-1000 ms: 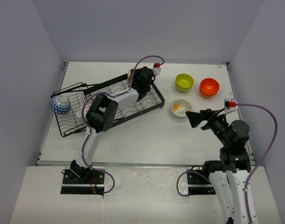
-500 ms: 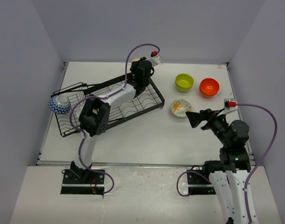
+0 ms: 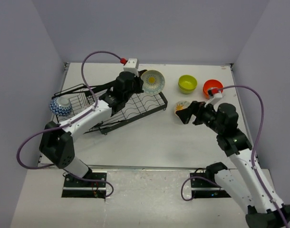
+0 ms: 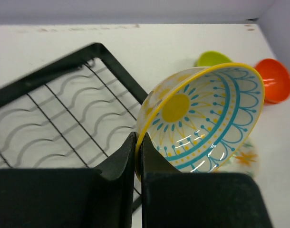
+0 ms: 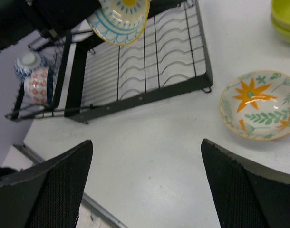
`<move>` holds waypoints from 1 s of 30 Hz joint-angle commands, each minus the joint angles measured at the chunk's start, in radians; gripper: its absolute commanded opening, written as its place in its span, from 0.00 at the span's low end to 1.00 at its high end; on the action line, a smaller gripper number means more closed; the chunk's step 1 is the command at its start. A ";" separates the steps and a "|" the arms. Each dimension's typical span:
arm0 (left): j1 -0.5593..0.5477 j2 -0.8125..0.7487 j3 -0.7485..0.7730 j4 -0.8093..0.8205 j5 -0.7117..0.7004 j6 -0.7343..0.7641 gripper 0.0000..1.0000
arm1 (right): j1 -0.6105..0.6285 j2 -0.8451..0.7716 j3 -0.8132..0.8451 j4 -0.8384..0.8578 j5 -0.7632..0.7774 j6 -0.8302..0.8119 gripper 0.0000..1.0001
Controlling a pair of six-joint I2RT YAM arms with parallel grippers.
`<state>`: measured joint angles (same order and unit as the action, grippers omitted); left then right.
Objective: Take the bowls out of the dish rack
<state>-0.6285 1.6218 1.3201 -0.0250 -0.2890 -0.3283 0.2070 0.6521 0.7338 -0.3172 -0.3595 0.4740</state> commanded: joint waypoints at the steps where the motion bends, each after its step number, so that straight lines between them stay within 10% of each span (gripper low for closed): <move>1: -0.033 -0.103 -0.139 0.161 0.162 -0.327 0.00 | 0.181 0.098 0.133 -0.077 0.295 -0.078 0.95; 13: -0.169 -0.296 -0.295 0.146 0.136 -0.472 0.00 | 0.416 0.481 0.361 -0.198 0.691 -0.083 0.51; 19: -0.186 -0.341 -0.341 0.139 0.126 -0.485 0.00 | 0.440 0.520 0.368 -0.169 0.738 -0.063 0.06; 28: -0.186 -0.338 -0.328 0.143 0.159 -0.456 0.00 | 0.431 0.549 0.395 -0.141 0.705 -0.040 0.00; 30: -0.186 -0.330 -0.291 0.078 0.145 -0.411 0.17 | 0.404 0.563 0.412 -0.170 0.686 -0.028 0.00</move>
<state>-0.8143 1.3354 0.9676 0.0181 -0.1566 -0.7654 0.6498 1.1927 1.0973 -0.4644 0.2707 0.4339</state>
